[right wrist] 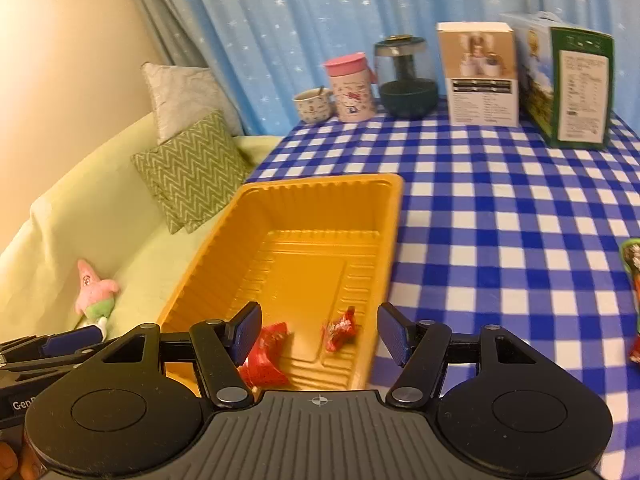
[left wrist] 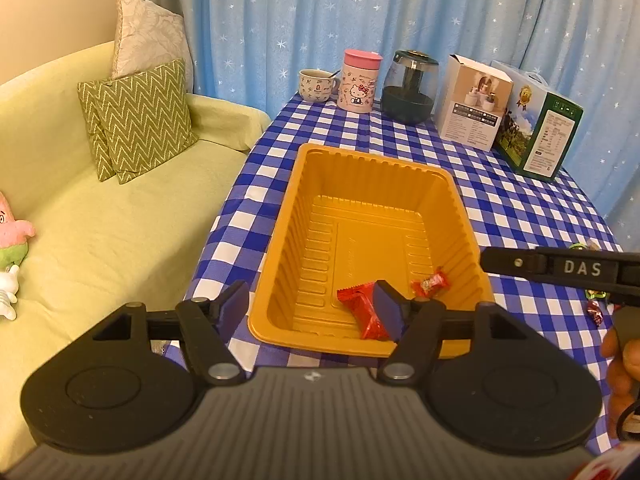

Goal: Organize snacks
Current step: 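Move both open tools back toward the snack pile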

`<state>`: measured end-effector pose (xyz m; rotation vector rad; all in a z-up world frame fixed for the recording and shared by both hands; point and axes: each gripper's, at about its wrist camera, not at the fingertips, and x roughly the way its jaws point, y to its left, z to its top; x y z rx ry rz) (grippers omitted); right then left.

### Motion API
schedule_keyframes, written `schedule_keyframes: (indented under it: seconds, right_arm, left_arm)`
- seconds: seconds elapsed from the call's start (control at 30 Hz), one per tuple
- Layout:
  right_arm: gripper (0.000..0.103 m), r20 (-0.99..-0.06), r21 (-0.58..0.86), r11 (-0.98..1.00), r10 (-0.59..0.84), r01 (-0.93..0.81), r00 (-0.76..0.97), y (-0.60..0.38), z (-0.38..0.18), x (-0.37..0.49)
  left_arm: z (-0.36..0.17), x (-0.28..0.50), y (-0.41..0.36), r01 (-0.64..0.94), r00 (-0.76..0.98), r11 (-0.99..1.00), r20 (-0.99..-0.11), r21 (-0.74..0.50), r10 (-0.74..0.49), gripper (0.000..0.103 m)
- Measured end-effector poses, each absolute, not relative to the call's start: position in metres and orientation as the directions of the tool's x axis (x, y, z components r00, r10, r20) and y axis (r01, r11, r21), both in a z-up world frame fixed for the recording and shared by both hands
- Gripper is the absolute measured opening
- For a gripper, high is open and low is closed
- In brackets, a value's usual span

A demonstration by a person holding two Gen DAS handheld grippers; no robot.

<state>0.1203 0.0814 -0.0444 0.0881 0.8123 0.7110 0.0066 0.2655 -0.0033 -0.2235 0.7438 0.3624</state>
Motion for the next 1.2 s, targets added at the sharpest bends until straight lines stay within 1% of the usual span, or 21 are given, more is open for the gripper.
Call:
schedule_keyframes:
  seconds: [0.23,0.43,0.6,0.8,0.93,1.2]
  right_arm:
    - [0.064,-0.638,0.301,0.811,0.562,-0.502,0.526,0.047,-0.033,0.099]
    - [0.064,-0.630,0.280,0.840,0.526,-0.464,0.572,0.010,-0.022,0.081]
    - [0.064,-0.628,0.271,0.873,0.479,-0.404,0.614,-0.027,-0.016,0.068]
    - [0.064,-0.638,0.265,0.913,0.407,-0.311,0.653,-0.083,-0.017,0.056]
    - [0.064,-0.648,0.251,0.936,0.352,-0.247,0.676,-0.119,-0.018,0.051]
    - [0.064,-0.650,0.241,0.962,0.255,-0.124,0.716,-0.185,-0.017,0.047]
  left_arm:
    - [0.007,0.000,0.246,-0.377,0.694,0.924,-0.680,-0.064,0.236,0.072]
    - [0.018,-0.002,0.218,-0.337,0.721,0.938,-0.664,-0.084,0.200,0.075]
    - [0.025,-0.002,0.188,-0.286,0.747,0.953,-0.647,-0.102,0.155,0.080]
    - [0.026,0.008,0.145,-0.207,0.758,0.972,-0.646,-0.109,0.090,0.083]
    - [0.025,0.016,0.116,-0.147,0.769,0.981,-0.638,-0.124,0.035,0.087]
    - [0.021,0.040,0.066,-0.051,0.760,0.988,-0.648,-0.144,-0.055,0.089]
